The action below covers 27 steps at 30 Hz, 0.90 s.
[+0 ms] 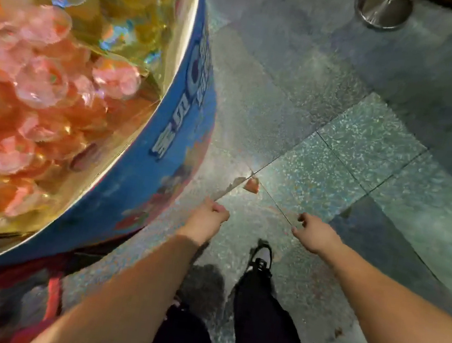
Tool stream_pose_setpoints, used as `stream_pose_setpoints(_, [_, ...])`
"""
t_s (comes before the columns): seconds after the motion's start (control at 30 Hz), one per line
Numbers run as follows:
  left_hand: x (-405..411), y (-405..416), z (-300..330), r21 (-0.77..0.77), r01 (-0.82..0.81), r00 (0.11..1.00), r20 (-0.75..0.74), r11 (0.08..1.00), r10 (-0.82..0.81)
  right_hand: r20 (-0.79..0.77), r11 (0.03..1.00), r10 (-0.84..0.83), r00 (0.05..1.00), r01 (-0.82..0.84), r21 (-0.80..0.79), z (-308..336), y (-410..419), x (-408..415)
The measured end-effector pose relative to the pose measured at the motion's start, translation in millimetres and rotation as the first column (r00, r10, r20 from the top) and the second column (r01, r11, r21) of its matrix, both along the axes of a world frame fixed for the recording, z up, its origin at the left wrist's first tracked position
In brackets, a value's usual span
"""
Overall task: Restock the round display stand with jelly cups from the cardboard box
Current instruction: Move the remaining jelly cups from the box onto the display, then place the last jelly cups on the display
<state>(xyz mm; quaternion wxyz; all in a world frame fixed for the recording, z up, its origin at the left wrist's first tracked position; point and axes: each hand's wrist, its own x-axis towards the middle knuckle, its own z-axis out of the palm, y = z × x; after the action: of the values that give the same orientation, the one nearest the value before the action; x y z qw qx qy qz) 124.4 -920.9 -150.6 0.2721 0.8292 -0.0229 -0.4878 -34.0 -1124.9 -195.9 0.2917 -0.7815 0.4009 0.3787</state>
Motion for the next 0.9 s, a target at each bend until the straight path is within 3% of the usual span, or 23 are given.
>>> stream_pose_setpoints(0.3, [53, -92, -252, 0.094, 0.051, 0.992, -0.118, 0.994, -0.04, -0.01, 0.952, -0.283, 0.959, 0.282, 0.115, -240, -64, 67])
stream_pose_setpoints(0.43, [66, -120, -362, 0.125, 0.154, 0.983, -0.121, 0.98, -0.139, 0.015, 0.942, -0.286, 0.958, 0.278, 0.185, -338, -62, 106])
stream_pose_setpoints(0.57, [66, -139, -441, 0.122, 0.158, 0.981, -0.134, 0.98, -0.141, 0.02, 0.922, -0.308, 0.951, 0.294, 0.252, -419, -61, 131])
stream_pose_setpoints(0.73, [62, -158, -508, 0.13, 0.096, 0.98, -0.187, 0.987, -0.07, -0.01, 0.924, -0.257, 0.966, 0.249, 0.291, -483, -62, 140])
stream_pose_setpoints(0.83, [59, -160, -512, 0.097, 0.066, 0.981, -0.188, 0.993, -0.047, -0.031, 0.92, -0.27, 0.962, 0.268, 0.285, -485, -59, 139])
stream_pose_setpoints(0.9, [53, -155, -497, 0.084, -0.036, 0.976, -0.212, 0.996, 0.053, -0.036, 0.897, -0.325, 0.945, 0.32, 0.306, -470, -54, 134])
